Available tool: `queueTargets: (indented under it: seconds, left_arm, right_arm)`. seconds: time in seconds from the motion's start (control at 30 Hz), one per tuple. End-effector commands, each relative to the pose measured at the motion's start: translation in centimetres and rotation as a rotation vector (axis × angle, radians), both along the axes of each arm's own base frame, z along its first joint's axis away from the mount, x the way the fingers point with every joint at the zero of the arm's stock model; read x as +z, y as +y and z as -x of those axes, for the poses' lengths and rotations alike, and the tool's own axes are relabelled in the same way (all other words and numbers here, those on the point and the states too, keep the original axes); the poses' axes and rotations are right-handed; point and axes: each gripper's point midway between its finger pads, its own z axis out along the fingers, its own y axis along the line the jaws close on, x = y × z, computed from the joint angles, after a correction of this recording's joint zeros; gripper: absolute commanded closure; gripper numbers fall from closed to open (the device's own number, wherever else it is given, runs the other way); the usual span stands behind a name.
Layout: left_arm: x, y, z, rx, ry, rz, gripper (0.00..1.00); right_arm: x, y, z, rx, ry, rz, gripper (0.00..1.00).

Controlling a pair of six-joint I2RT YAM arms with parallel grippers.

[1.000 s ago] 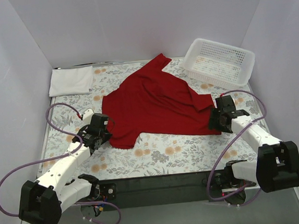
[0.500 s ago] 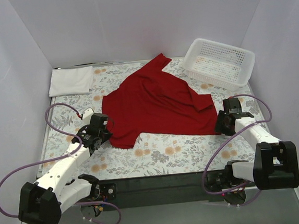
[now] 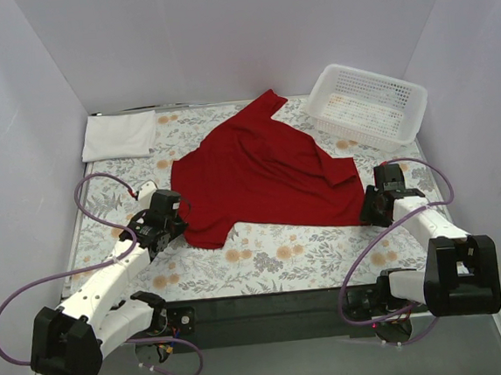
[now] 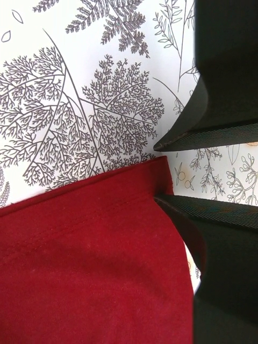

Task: Fold and stack the t-shirts
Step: Flatten the tshirt out

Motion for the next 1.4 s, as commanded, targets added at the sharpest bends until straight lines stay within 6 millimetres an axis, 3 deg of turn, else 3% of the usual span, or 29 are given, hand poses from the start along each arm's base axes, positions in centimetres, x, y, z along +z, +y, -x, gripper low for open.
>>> queueTargets:
  seconds: [0.0, 0.1, 0.23, 0.37, 0.87, 1.0, 1.03, 1.17, 1.2, 1.23, 1.27, 1.3, 1.33, 1.37]
  left_arm:
    - [0.6, 0.3, -0.3, 0.007, -0.033, -0.003, 1.0]
    - [0.7, 0.4, -0.3, 0.007, -0.035, -0.005, 1.0]
    - [0.8, 0.5, -0.3, 0.011, -0.04, -0.004, 1.0]
    - [0.8, 0.3, -0.3, 0.007, -0.038, 0.0, 1.0]
    - [0.8, 0.5, -0.3, 0.011, -0.037, -0.002, 1.0]
    - [0.7, 0.8, -0.2, 0.02, -0.032, -0.011, 1.0]
    - [0.5, 0.7, -0.3, 0.017, -0.025, -0.007, 1.0]
    - [0.1, 0.4, -1.2, 0.038, -0.014, 0.077, 1.0]
    - [0.0, 0.5, -1.7, 0.054, -0.016, 0.097, 1.0]
    - [0.9, 0.5, -2.8, 0.064, -0.047, 0.119, 1.0]
    - [0.4, 1.2, -3.7, 0.094, -0.025, 0.129, 1.0]
    - [1.0, 1.6, -4.8, 0.105, -0.036, 0.132, 1.0]
    - [1.6, 2.0, -6.1, 0.123, -0.05, 0.133, 1.0]
    - [3.3, 3.3, -8.8, 0.167, -0.083, 0.129, 1.0]
  right_arm:
    - [-1.4, 0.5, 1.4, 0.007, 0.061, -0.03, 0.56]
    - [-1.9, 0.3, 1.9, 0.0, 0.092, -0.018, 0.57]
    - [-2.1, 0.5, 2.3, 0.017, 0.114, -0.028, 0.66]
    - [-1.9, 0.9, 2.3, 0.041, 0.114, -0.047, 0.7]
    - [-2.6, 1.2, 3.4, 0.062, 0.187, -0.039, 0.69]
    - [-2.8, 1.4, 3.2, 0.076, 0.197, -0.042, 0.87]
    - [-2.7, 1.7, 2.6, 0.091, 0.171, -0.055, 0.98]
    - [-1.5, 3.3, 0.2, 0.144, 0.079, -0.122, 0.99]
    - [-0.3, 3.6, -1.6, 0.154, 0.036, -0.133, 0.99]
    - [0.4, 3.9, -2.6, 0.164, 0.012, -0.142, 0.99]
    - [1.5, 4.2, -4.0, 0.172, -0.025, -0.158, 0.99]
    - [3.8, 4.5, -6.6, 0.183, -0.095, -0.162, 0.99]
    - [5.0, 4.8, -8.2, 0.18, -0.121, -0.173, 0.99]
    - [6.2, 5.3, -9.4, 0.188, -0.146, -0.202, 0.99]
